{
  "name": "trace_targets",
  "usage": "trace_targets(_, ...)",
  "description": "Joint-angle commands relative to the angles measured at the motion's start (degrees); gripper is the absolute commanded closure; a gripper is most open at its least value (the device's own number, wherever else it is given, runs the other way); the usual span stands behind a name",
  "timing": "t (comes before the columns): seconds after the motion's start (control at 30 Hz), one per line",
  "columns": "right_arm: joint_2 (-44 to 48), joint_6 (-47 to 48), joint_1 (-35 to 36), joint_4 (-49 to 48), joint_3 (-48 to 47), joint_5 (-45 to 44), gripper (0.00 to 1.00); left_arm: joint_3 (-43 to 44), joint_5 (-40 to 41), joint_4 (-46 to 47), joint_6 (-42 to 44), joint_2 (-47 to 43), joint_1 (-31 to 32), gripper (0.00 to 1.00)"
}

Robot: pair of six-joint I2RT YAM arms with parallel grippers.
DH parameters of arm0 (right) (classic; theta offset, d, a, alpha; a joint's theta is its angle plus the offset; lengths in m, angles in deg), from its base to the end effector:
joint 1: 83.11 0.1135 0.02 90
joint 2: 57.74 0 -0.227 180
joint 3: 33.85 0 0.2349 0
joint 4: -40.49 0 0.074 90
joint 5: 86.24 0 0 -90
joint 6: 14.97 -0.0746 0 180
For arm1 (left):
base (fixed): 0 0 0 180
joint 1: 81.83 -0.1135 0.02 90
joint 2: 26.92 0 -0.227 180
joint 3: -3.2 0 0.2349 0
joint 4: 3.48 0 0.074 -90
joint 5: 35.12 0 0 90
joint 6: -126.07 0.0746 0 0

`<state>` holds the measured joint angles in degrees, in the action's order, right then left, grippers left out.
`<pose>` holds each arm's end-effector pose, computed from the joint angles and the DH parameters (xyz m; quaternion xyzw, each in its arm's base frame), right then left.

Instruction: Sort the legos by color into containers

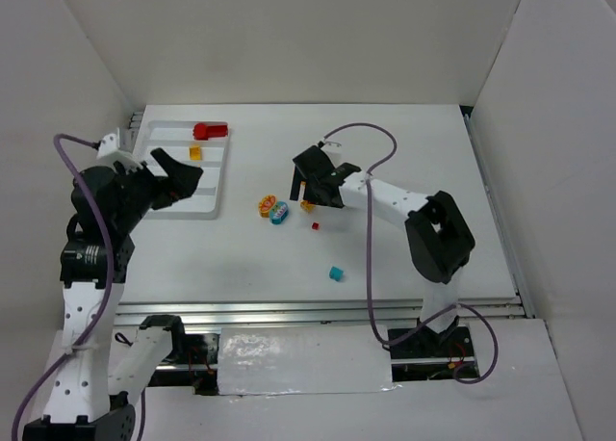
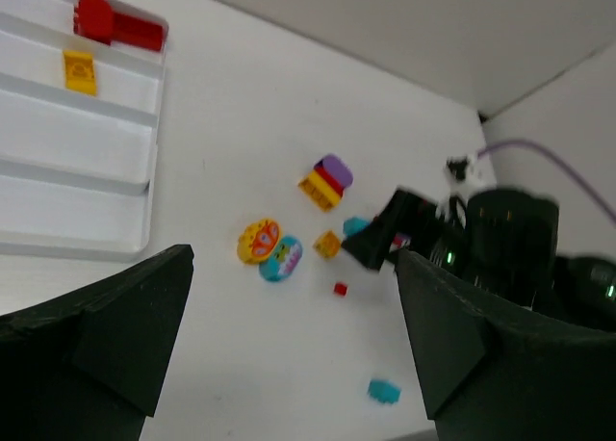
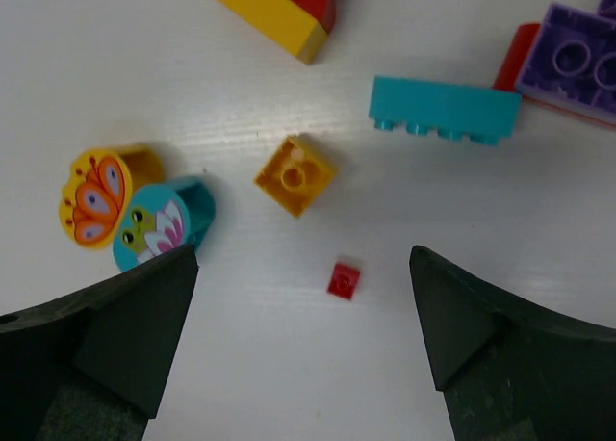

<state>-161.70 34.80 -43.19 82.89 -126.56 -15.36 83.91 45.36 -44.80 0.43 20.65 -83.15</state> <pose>0.3154 0.2320 0.1716 0.0543 0.9368 0.0773 0.3370 0.2098 -0.0075 0.3885 -0.1872 0.7315 -0.2525 0.6051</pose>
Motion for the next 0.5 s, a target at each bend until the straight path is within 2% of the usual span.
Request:
trace_targets(0.0,-5.6,-5.2,0.0,5.1,-8.4,-6.3,0.02,-5.5,-8.1,-6.1,11.3,-2.6,0.3,0.00)
trace_targets(0.1,-13.3,-7.8,0.2,7.8,-15.1,-7.2,0.04,-11.6,-3.9,-5.7,11.8,-9.2,0.9,0.00)
trace_targets(0.2,-16.2,-10.0,0.8,8.1,-16.2,-8.9,0.10,-15.4,1.6,-5.9,11.0,-12.1,3.2,0.00)
trace_targets(0.37,-17.6,-11.4,0.7,7.0,-13.9,-8.8,0.18,-16.2,0.6,-4.9,11.2,-11.2,3.7,0.01)
trace_targets(0.47,-17.1,-11.5,0.8,4.9,-11.5,-7.9,0.31,-16.3,-0.1,-5.0,11.4,-9.9,3.7,0.01)
